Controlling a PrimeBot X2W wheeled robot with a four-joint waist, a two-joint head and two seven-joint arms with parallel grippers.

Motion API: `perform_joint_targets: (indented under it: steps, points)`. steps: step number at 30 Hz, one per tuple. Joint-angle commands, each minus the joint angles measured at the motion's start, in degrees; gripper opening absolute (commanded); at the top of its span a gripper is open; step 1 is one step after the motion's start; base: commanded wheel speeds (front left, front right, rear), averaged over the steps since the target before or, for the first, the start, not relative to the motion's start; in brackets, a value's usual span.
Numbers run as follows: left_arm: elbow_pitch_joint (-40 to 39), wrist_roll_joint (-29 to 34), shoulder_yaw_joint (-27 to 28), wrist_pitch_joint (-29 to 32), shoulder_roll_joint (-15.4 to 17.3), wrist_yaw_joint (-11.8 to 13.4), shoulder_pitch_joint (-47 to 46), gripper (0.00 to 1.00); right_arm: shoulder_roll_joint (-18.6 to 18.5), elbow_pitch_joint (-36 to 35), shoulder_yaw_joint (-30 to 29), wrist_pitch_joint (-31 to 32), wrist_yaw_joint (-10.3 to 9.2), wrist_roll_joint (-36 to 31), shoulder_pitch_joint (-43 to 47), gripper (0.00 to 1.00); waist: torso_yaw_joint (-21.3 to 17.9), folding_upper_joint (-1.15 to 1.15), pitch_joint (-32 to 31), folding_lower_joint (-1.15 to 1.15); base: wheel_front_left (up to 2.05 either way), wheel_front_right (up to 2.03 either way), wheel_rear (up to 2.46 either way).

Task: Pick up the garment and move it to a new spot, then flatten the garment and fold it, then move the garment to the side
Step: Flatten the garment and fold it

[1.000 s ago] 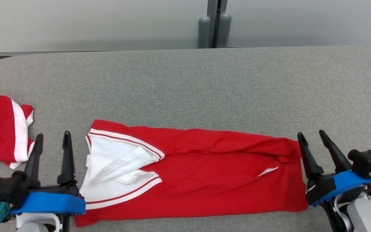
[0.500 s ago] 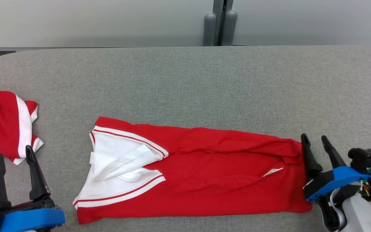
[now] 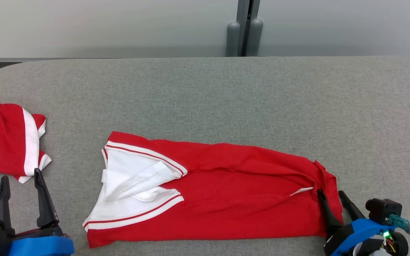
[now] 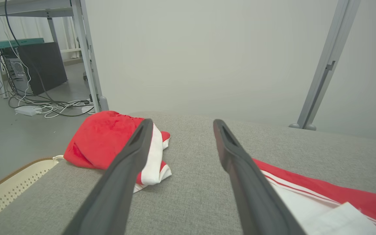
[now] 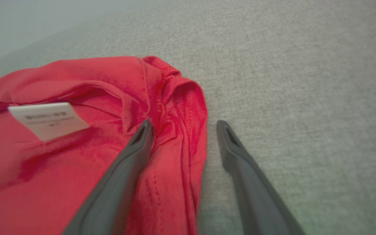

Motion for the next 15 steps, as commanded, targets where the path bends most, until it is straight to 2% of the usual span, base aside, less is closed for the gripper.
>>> perform_joint_targets:
  steps: [1, 9, 10, 12, 15]
  points:
    - [0.2, 0.5, 0.3, -0.2, -0.2, -0.2, -0.5, 1.0, 0.7, 1.0, 0.3, 0.4, 0.01, -0.5, 0.3, 1.0, -0.1, 0.0, 0.3, 0.0, 0.0, 0.0, 0.0]
    - [0.2, 2.1, 0.5, -0.2, -0.7, -0.9, -1.6, 1.0, 2.4, 3.0, 2.8, -0.2, 0.02, -1.2, -3.2, 1.0, 0.3, 0.0, 0.6, 0.0, 0.0, 0.0, 0.0]
    - [0.1, 2.3, 0.5, -0.2, -0.8, -0.9, -1.5, 1.0, 2.5, 3.2, 3.2, -0.2, 0.02, -1.1, -3.0, 0.51, 0.4, 0.0, 0.4, 0.0, 0.0, 0.0, 0.0]
    - [0.0, 2.7, 0.6, -0.2, -0.8, -1.0, -1.1, 1.0, 2.5, 3.4, 3.6, -0.5, 0.02, -0.9, -2.6, 0.0, 0.5, 0.0, 0.2, 0.0, 0.0, 0.0, 0.0]
    - [0.2, 3.6, 0.6, -0.2, -0.9, -1.2, -0.4, 1.0, 2.0, 3.3, 3.6, -1.1, 0.0, -0.1, -2.4, 0.0, 0.3, 0.0, -0.2, 0.0, 0.0, 0.0, 0.0]
